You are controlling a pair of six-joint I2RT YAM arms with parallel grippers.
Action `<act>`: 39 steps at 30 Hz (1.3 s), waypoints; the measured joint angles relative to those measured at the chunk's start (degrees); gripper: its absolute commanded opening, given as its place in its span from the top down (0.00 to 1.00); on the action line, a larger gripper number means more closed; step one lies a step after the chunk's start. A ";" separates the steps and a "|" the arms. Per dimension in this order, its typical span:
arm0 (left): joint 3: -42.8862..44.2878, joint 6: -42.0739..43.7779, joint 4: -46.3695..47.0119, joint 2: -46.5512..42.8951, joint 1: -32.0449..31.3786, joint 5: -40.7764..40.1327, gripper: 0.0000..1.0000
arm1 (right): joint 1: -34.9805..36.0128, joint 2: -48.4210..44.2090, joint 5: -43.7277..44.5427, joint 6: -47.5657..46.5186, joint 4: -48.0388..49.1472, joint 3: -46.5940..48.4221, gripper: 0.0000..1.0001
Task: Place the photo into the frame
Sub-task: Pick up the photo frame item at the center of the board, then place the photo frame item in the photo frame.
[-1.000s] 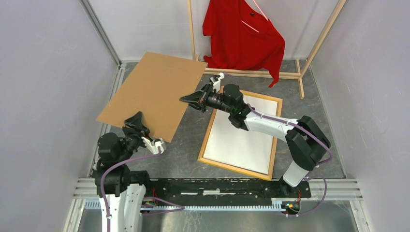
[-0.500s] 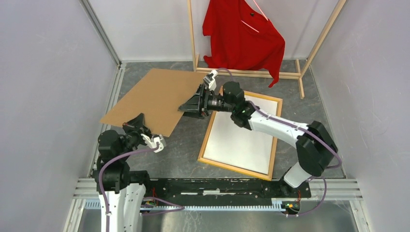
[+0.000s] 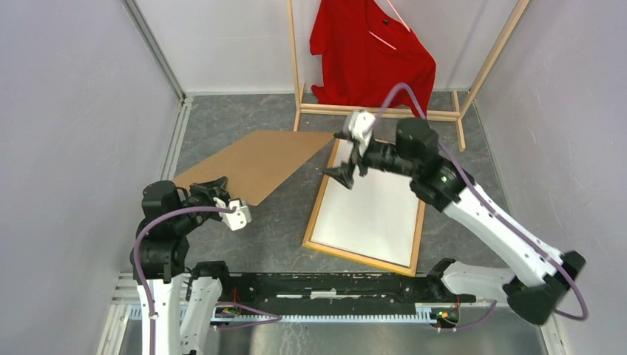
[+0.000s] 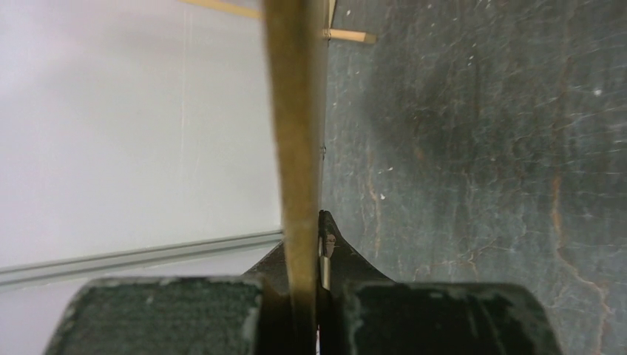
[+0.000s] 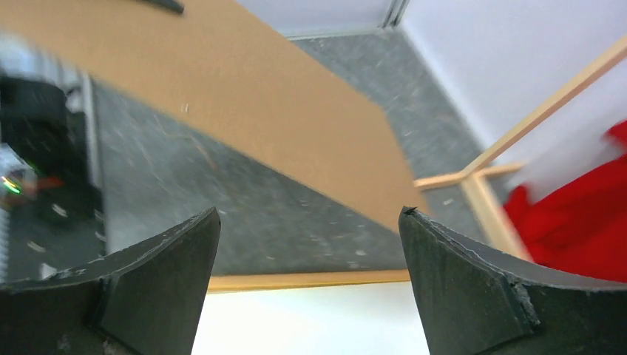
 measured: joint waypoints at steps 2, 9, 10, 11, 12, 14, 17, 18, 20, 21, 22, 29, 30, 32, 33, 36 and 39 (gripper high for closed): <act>2.29 0.02 -2.43 1.31 0.00 1.29 0.98 | 1.25 -5.75 -0.02 -9.99 2.84 -6.10 0.02; 6.82 1.53 -9.20 2.38 0.00 4.13 0.98 | 7.08 -6.71 0.13 -30.32 6.88 -14.05 0.02; 7.08 1.92 -10.01 2.38 0.00 4.42 0.98 | 7.93 -6.25 1.38 -32.50 7.50 -14.45 0.02; 7.30 2.38 -10.93 2.40 0.00 4.63 0.98 | 9.46 -5.46 1.86 -33.62 7.72 -14.64 0.02; 7.50 3.02 -12.22 2.40 0.00 4.92 0.98 | 11.02 -4.90 2.71 -35.45 8.17 -14.88 0.02; 7.74 3.85 -13.88 2.45 0.00 5.42 0.98 | 12.87 -4.09 4.02 -37.75 9.05 -14.91 0.03; 8.41 5.03 -16.17 2.64 0.00 5.81 0.98 | 14.99 -2.78 6.10 -40.48 10.21 -14.86 0.05; 8.59 5.38 -16.65 2.69 0.00 5.84 0.98 | 15.65 -2.19 6.82 -41.27 10.51 -14.84 0.06; 8.76 5.97 -17.29 2.69 0.00 5.90 0.98 | 16.98 -0.50 8.33 -42.71 10.95 -14.62 0.10; 8.87 6.12 -17.44 2.69 0.00 5.90 0.98 | 17.42 0.22 9.01 -43.19 11.10 -14.58 0.11; 8.94 6.34 -17.62 2.69 0.00 5.90 0.98 | 17.90 1.09 9.77 -43.69 11.23 -14.53 0.14; 8.96 7.15 -18.56 2.67 0.00 5.97 0.98 | 19.23 4.52 13.97 -45.38 14.05 -14.53 0.65; 8.96 7.28 -18.64 2.67 0.00 5.97 0.98 | 19.28 4.63 14.32 -45.53 14.73 -14.53 0.74; 8.96 7.41 -18.67 2.67 0.00 5.95 0.98 | 19.32 4.96 14.62 -45.38 15.19 -14.49 0.84; 9.01 7.50 -18.27 2.64 0.07 5.81 0.97 | 19.37 5.18 14.71 -45.62 15.19 -14.49 0.88; 9.01 7.63 -17.70 2.54 0.28 5.42 0.26 | 19.58 6.08 14.73 -45.64 15.23 -13.99 1.00; 9.01 8.09 -15.50 2.03 0.22 6.51 0.00 | 19.58 6.56 14.78 -44.87 14.69 -13.77 1.00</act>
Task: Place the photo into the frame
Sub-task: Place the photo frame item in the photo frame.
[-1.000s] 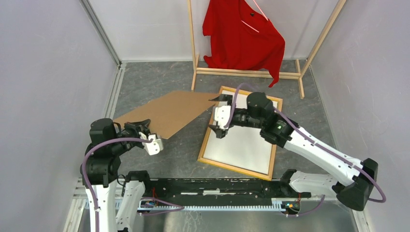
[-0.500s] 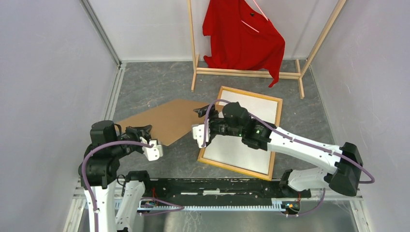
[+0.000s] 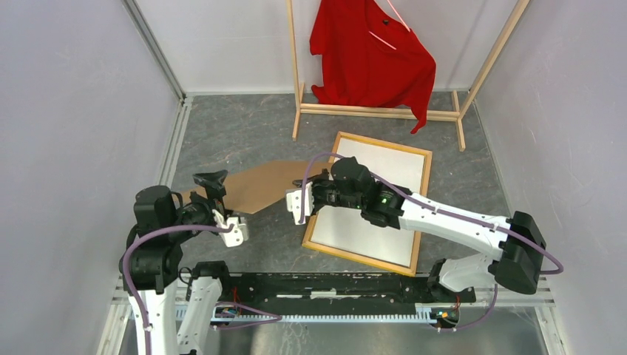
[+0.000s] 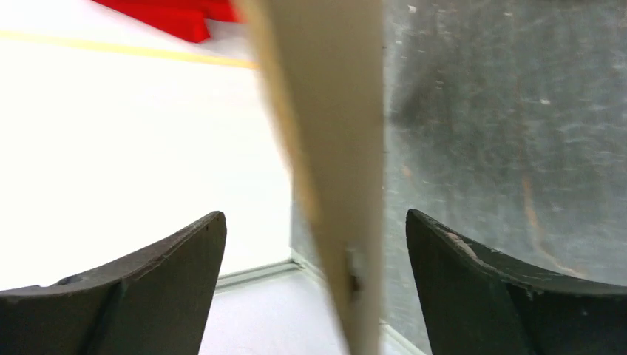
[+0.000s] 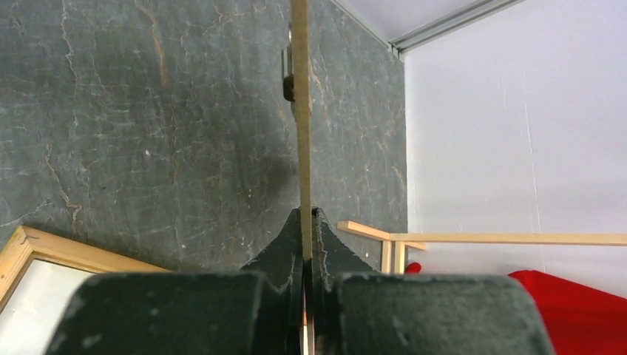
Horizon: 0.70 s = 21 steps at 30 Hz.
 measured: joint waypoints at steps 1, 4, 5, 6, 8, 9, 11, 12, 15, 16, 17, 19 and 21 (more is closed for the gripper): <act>-0.02 -0.37 1.05 -0.46 0.00 0.39 0.00 | 0.00 0.39 0.15 0.26 -0.46 0.00 1.00; -0.90 -2.03 5.90 -2.27 0.00 0.85 0.00 | 0.00 1.49 0.61 0.74 -0.44 0.00 1.00; -1.25 -3.63 8.31 -2.82 0.00 0.90 0.00 | 0.02 1.75 1.03 1.05 0.00 0.04 1.00; -1.33 -4.94 9.68 -2.93 0.00 0.83 0.00 | 0.00 1.99 1.53 1.49 0.35 0.13 1.00; -1.38 -9.31 13.38 -2.64 0.00 0.85 0.00 | 0.00 2.73 2.69 3.21 0.74 1.05 1.00; -1.36 -13.40 16.44 -2.12 0.00 0.85 0.00 | 0.00 3.39 3.50 4.46 0.76 2.19 1.00; -1.27 -21.94 22.67 -0.66 0.00 0.52 0.00 | -0.02 5.20 5.29 7.04 0.48 5.31 1.00; -1.22 -26.64 26.16 0.24 0.00 0.11 0.00 | -0.04 5.95 5.86 8.02 0.48 6.49 1.00; 0.55 -42.36 37.62 4.61 0.00 -2.95 0.00 | -0.83 8.96 8.61 12.87 0.55 12.48 1.00; 1.95 -46.93 40.63 6.40 0.00 -4.13 0.00 | -1.38 9.49 9.16 14.69 0.57 14.27 1.00; 3.34 -50.34 42.62 7.89 0.00 -5.09 0.00 | -1.88 9.68 9.33 16.04 0.52 15.50 1.00; 7.43 -57.13 46.25 10.91 0.00 -7.43 0.00 | -3.61 9.81 9.07 19.74 -0.02 18.45 1.00; 11.80 -62.51 48.39 13.18 0.00 -9.53 0.00 | -5.46 9.77 8.00 22.77 -0.39 20.59 1.00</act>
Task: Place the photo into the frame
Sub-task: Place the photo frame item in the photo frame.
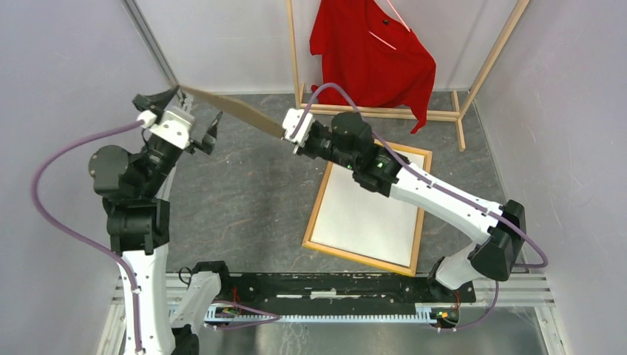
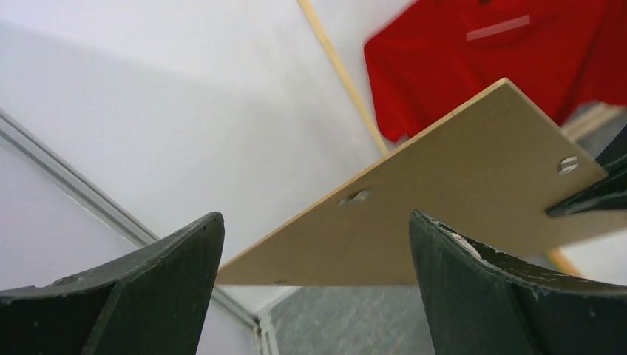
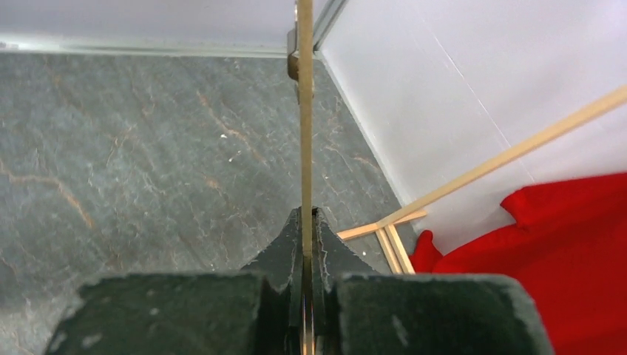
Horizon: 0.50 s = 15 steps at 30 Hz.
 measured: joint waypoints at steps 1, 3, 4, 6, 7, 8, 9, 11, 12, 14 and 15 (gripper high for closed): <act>2.03 -2.56 0.85 0.90 0.00 -0.83 0.00 | -1.29 -0.04 -0.79 1.88 0.00 0.68 1.00; 4.63 -6.47 1.73 1.51 0.00 -1.36 0.00 | -4.20 -0.44 -2.73 5.99 -0.09 1.16 1.00; 5.51 -8.20 1.88 1.49 0.00 -1.20 0.00 | -6.16 -0.70 -3.89 8.59 -0.61 1.16 1.00; 6.80 -11.56 1.81 1.05 0.00 -0.13 0.00 | -9.49 -1.07 -5.51 12.68 -1.73 1.16 1.00; 7.37 -12.96 1.62 0.55 0.00 0.90 0.00 | -11.04 -1.29 -5.95 14.73 -2.40 1.11 1.00; 7.80 -13.97 1.42 0.13 0.00 1.73 0.00 | -12.70 -1.70 -6.36 16.85 -3.02 0.79 1.00; 8.20 -15.06 1.16 -0.24 0.00 2.58 0.00 | -13.88 -2.19 -6.54 18.49 -3.32 0.26 1.00; 9.35 -16.98 -0.39 -0.68 -0.02 3.58 0.00 | -16.81 -4.13 -6.80 22.88 -3.61 -2.01 1.00; 10.29 -17.35 -1.81 -0.55 0.00 3.78 0.00 | -18.40 -5.35 -7.21 25.33 -3.85 -3.37 1.00; 12.90 -17.79 -5.81 0.81 -0.02 3.85 0.00 | -21.64 -7.43 -8.98 30.18 -4.85 -4.70 1.00; 14.27 -17.84 -8.02 1.81 0.00 3.78 0.00 | -23.54 -8.20 -10.78 32.79 -5.79 -4.74 1.00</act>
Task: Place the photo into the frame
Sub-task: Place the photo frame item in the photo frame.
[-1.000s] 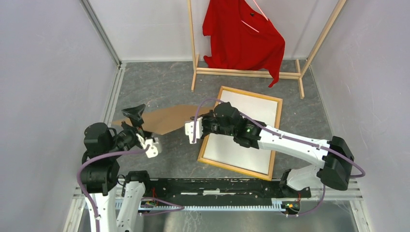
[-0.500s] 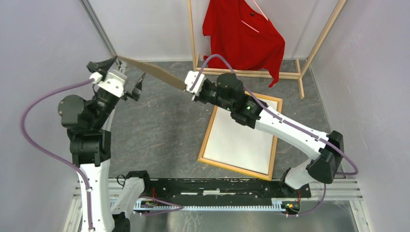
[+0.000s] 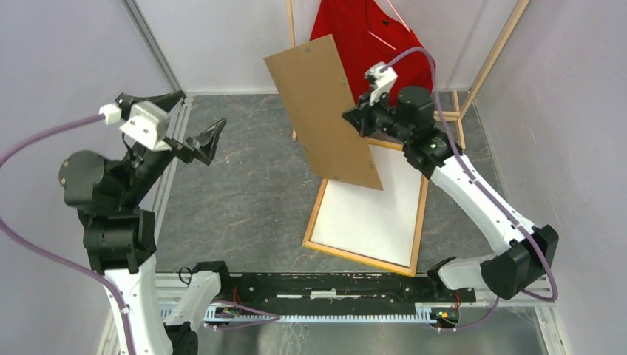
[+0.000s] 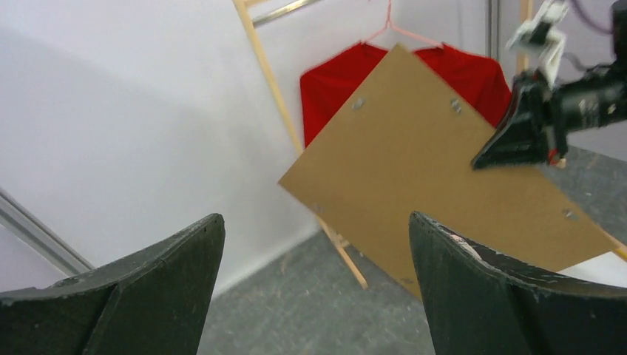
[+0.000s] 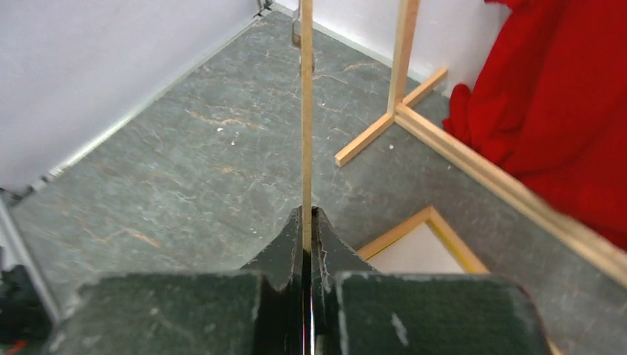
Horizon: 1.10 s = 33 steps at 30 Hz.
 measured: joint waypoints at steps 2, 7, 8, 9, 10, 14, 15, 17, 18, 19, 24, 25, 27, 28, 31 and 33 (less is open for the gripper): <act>2.34 0.04 -3.82 2.64 0.00 -0.39 0.00 | -3.87 -1.44 -3.72 5.20 -1.66 0.00 1.00; -0.39 0.13 -9.55 7.93 0.00 -2.10 0.01 | -13.64 -7.37 -12.63 18.47 0.37 -6.38 1.00; -1.55 0.15 -10.16 8.44 0.00 -2.36 0.01 | -15.37 -9.09 -14.14 21.22 1.36 -8.72 1.00; -3.17 0.24 -10.54 9.09 0.00 -2.51 0.01 | -17.07 -10.69 -15.65 23.76 2.71 -11.02 1.00; -4.57 0.42 -10.78 9.60 0.00 -2.62 0.01 | -18.32 -11.93 -16.72 25.86 3.48 -12.74 1.00; -11.34 1.46 -12.02 10.93 -0.04 -2.34 0.01 | -22.60 -15.47 -20.48 32.89 5.81 -17.77 1.00; -12.85 1.53 -12.17 11.37 -0.31 -1.86 0.00 | -23.80 -16.48 -21.49 34.47 6.34 -19.34 1.00; -15.10 1.53 -12.72 12.98 -1.70 -1.62 0.00 | -25.57 -18.53 -22.75 36.59 6.88 -22.45 1.00; -15.76 1.53 -13.25 14.47 -3.48 -1.77 0.00 | -27.06 -20.02 -23.54 38.05 8.15 -25.14 1.00; -16.17 1.55 -13.55 16.28 -5.84 -2.10 0.00 | -28.39 -21.73 -24.24 39.89 9.60 -28.44 1.00; -20.04 1.51 -11.67 26.75 -16.26 -2.99 0.00 | -36.85 -29.40 -28.50 51.80 19.21 -50.31 1.00; -20.65 1.51 -11.37 29.09 -17.44 -3.08 0.00 | -38.34 -29.62 -29.07 53.24 19.32 -53.64 1.00; -20.96 1.51 -10.67 33.07 -18.45 -3.26 0.00 | -40.85 -29.57 -29.92 55.25 18.47 -58.12 1.00; -20.94 1.51 -9.79 35.17 -18.67 -3.39 0.00 | -41.83 -29.55 -30.40 55.84 17.70 -58.93 1.00; -20.94 1.51 -7.41 40.19 -18.91 -3.56 0.03 | -44.04 -29.51 -31.98 56.87 18.23 -58.99 1.00; -20.94 1.51 -5.88 42.84 -19.19 -3.54 0.04 | -45.31 -29.05 -33.66 57.48 19.39 -58.34 1.00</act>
